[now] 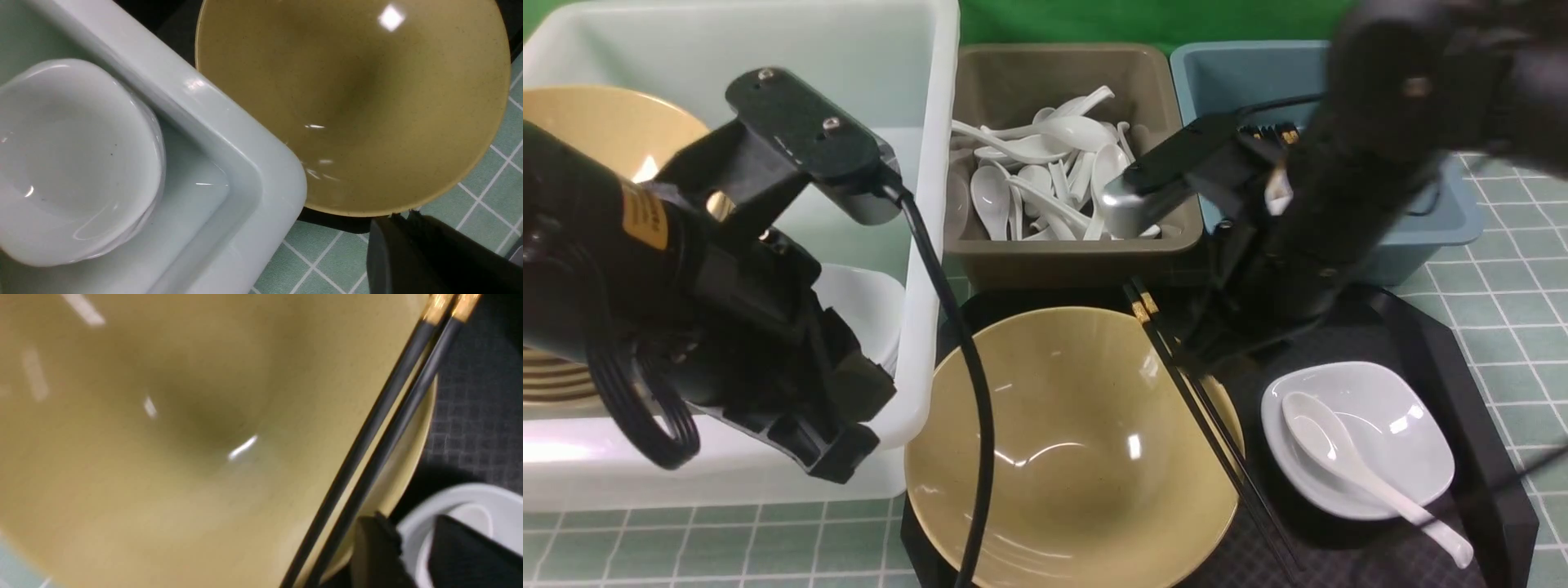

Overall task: On blue table put chopsticks spoon bowls plates into blue grey white boxes.
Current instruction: 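Move the grippers toward the tableware on the black tray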

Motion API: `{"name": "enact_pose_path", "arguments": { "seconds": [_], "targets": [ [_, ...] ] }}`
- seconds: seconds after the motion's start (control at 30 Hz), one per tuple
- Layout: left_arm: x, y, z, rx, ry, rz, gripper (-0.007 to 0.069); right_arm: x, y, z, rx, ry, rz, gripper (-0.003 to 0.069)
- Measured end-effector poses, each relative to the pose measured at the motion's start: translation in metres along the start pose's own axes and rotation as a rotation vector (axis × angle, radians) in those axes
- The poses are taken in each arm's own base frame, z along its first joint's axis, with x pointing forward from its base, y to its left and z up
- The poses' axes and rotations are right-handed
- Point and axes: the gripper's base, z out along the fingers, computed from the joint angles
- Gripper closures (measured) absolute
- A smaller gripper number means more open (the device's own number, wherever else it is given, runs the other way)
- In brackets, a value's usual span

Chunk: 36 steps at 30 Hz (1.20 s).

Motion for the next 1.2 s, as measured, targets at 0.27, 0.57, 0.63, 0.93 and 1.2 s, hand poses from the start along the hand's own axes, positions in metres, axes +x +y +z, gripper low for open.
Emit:
{"name": "enact_pose_path", "arguments": {
  "seconds": [0.27, 0.57, 0.63, 0.93, 1.2],
  "targets": [
    [-0.001, 0.002, -0.001, -0.026, -0.019, 0.010, 0.0636, -0.008, 0.000, 0.014, -0.011, 0.030, 0.061, 0.0127],
    [-0.004, 0.004, -0.002, -0.046, -0.050, 0.019, 0.0636, -0.010, 0.006, 0.017, -0.042, 0.021, 0.088, 0.0107],
    [-0.004, 0.005, -0.002, -0.056, -0.046, 0.024, 0.0636, -0.013, 0.012, 0.024, -0.047, 0.033, 0.073, 0.0107],
    [-0.003, 0.005, -0.002, -0.064, -0.040, 0.030, 0.0636, -0.015, 0.015, 0.042, -0.046, 0.076, 0.086, 0.0143],
    [-0.003, 0.006, -0.002, -0.065, -0.040, 0.031, 0.0636, -0.015, 0.015, 0.046, -0.046, 0.085, 0.086, 0.0227]
  ]
}}
